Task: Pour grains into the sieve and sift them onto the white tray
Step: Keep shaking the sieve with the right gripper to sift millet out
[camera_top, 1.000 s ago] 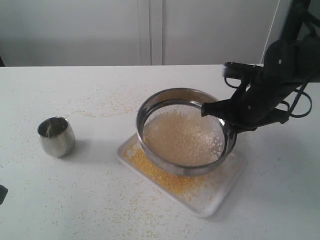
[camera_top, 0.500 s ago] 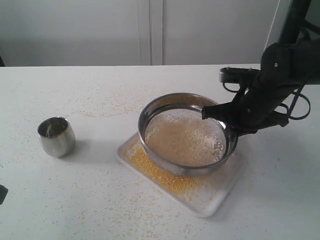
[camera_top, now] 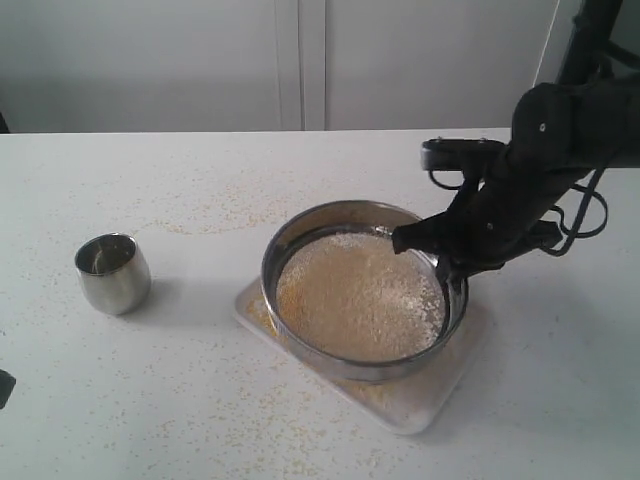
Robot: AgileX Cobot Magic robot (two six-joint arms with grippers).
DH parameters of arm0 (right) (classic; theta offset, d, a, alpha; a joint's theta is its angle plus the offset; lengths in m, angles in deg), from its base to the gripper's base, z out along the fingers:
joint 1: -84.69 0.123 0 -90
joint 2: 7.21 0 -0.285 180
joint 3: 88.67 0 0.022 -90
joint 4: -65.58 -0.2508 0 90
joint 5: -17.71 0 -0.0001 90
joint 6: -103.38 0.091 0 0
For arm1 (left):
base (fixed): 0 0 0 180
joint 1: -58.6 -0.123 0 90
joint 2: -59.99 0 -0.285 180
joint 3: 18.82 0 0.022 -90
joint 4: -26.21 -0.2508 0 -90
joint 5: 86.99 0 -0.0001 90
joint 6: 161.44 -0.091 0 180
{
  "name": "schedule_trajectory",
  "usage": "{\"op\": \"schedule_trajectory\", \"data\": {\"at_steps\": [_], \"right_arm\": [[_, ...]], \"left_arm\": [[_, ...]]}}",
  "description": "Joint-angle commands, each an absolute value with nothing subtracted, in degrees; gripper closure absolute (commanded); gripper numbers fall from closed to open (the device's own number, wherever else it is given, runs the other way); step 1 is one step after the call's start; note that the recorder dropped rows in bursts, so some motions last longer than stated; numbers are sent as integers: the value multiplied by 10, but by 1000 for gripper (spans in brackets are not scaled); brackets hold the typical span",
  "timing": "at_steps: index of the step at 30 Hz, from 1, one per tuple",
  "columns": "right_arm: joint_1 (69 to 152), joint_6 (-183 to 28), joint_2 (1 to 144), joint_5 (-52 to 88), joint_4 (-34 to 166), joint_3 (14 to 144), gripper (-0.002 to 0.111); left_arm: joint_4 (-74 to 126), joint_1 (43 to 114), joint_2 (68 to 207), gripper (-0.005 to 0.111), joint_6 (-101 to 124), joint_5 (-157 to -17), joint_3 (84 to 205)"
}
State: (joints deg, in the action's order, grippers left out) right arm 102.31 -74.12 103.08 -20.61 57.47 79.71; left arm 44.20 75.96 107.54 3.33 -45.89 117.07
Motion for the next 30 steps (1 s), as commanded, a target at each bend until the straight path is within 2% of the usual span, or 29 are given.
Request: {"op": "schedule_trajectory", "data": {"at_steps": [1,6,11,16,21,26,30], "right_arm": [[1004,-603,1029,-170,593,802,108],[1029,-751,1014,-218,553,803,108],[1008,-602,1011,-157,595,804,108],[1029,-735,1002,-209,564,809,108],[1005,-624,1001,-146,578,808,108],[1027,-762,991,-204,544,809,108],[1002,-648,996,-160,591,808,108]], "left_arm": [[449,762,1071,107,33,-453,1174],[449,762,1071,107,33,-453,1174],[449,762,1071,107,33,-453,1174],[449,762,1071,107,33,-453,1174],[449,762,1071,107,33,-453,1174],[449,762,1071,107,33,-453,1174],[449,762,1071,107,33,-453,1174]]}}
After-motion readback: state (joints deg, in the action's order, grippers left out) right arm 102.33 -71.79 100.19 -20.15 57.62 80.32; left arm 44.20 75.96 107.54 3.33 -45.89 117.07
